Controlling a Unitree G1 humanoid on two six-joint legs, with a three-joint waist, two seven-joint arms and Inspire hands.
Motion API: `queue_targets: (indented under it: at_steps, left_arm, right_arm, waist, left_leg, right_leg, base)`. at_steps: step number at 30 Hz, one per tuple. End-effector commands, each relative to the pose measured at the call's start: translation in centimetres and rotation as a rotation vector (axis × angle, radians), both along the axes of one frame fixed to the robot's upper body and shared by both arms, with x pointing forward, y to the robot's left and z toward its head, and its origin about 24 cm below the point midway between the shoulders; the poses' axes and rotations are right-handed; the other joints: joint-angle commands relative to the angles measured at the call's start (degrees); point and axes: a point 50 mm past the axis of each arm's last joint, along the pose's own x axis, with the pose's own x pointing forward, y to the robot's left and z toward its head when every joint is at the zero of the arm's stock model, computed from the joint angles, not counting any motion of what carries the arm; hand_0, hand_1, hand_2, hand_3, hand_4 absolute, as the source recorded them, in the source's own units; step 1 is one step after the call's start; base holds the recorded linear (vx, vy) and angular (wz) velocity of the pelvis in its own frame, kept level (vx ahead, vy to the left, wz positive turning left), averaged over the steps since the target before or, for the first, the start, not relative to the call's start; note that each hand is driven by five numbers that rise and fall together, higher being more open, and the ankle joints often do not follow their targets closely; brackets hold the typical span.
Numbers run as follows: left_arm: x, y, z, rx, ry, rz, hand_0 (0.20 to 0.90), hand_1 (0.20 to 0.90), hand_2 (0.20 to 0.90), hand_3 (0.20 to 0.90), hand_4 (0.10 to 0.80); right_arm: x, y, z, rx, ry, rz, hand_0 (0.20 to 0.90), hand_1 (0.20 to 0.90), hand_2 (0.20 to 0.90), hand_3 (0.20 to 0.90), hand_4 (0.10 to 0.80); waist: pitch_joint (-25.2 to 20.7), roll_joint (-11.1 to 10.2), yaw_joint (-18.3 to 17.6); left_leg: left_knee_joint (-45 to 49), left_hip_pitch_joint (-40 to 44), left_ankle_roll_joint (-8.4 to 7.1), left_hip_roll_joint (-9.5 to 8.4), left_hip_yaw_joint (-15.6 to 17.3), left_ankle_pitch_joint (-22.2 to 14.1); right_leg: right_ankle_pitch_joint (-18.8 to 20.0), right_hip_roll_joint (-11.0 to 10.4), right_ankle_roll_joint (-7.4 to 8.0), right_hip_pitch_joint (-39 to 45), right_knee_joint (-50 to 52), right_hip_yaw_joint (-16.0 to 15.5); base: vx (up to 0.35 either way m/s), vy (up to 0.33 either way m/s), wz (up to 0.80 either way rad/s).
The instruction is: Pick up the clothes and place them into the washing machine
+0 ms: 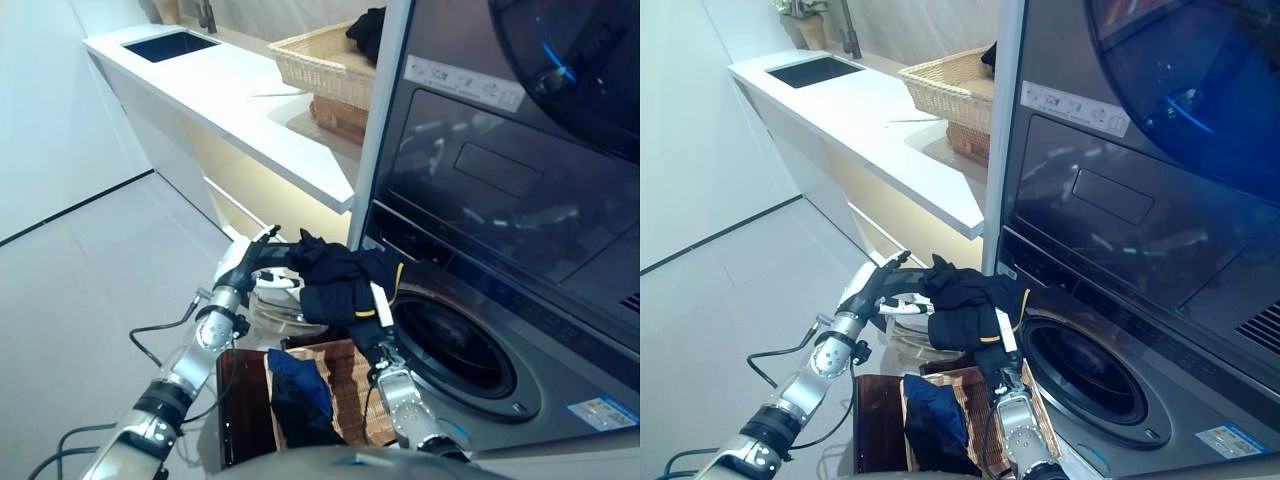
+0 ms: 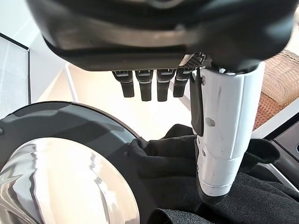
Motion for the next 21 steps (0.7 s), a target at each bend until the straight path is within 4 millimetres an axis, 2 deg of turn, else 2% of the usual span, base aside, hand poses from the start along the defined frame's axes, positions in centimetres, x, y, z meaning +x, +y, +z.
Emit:
queue_targets:
  at_steps: [1,6,10,14,21]
  left_arm:
    - [2.8,1.8,3.9,-0.005,-0.191,0.062,0.9,0.9,0.9,0.9,0.8]
    - [2.7,2.1,3.9,-0.01,-0.192,0.076,0.9,0.9,0.9,0.9,0.8]
    - [2.5,2.5,3.7,-0.01,-0.189,0.092,0.9,0.9,0.9,0.9,0.8]
    - [2.5,2.6,3.7,-0.021,-0.188,0.098,0.9,0.9,0.9,0.9,0.8]
    - [2.2,3.7,3.0,-0.106,-0.168,0.176,0.9,0.9,0.9,0.9,0.8]
  right_arm:
    - [2.9,1.5,4.8,0.095,-0.3,-0.01,0.2,0.2,0.2,0.2,0.3]
    - [2.6,1.0,4.9,0.056,-0.314,0.009,0.2,0.2,0.2,0.2,0.3]
    - [2.5,0.1,6.1,0.011,-0.382,0.031,0.2,0.2,0.2,0.2,0.3]
    - [2.4,-0.7,6.2,-0.026,-0.399,0.039,0.2,0.2,0.2,0.2,0.3]
    - [0.6,-2.6,2.6,-0.248,-0.233,0.119,0.2,0.2,0.2,0.2,0.3]
  waist:
    - [-3.3,-2.1,0.8]
    - [-3.3,-2.2,0.8]
    - [-3.4,-2.5,0.7]
    - [-3.5,-2.7,0.6]
    - [-3.3,-2.9,0.4]
  left_leg:
    - [0.1,1.9,-2.82,-1.28,1.4,-4.4]
    - [0.0,1.9,-2.87,-1.27,1.5,-4.3]
    - [0.0,1.9,-2.92,-1.28,1.5,-4.3]
    - [0.0,1.8,-2.96,-1.27,1.5,-4.3]
    - [0.0,1.7,-3.01,-1.21,1.4,-4.3]
  right_leg:
    - [-1.3,0.7,0.23,-0.7,0.9,-2.8]
    - [-1.3,0.7,0.26,-0.8,0.9,-2.8]
    - [-1.2,0.7,0.31,-0.7,0.8,-2.8]
    - [-1.2,0.7,0.35,-0.8,0.8,-2.9]
    - [-1.1,0.7,0.28,-1.0,0.9,-2.8]
  base:
    - [0.0,0.0,0.0]
    - [0.0,0.0,0.0]
    - [0.0,0.0,0.0]
    - [0.0,0.0,0.0]
    - [0.0,0.0,0.0]
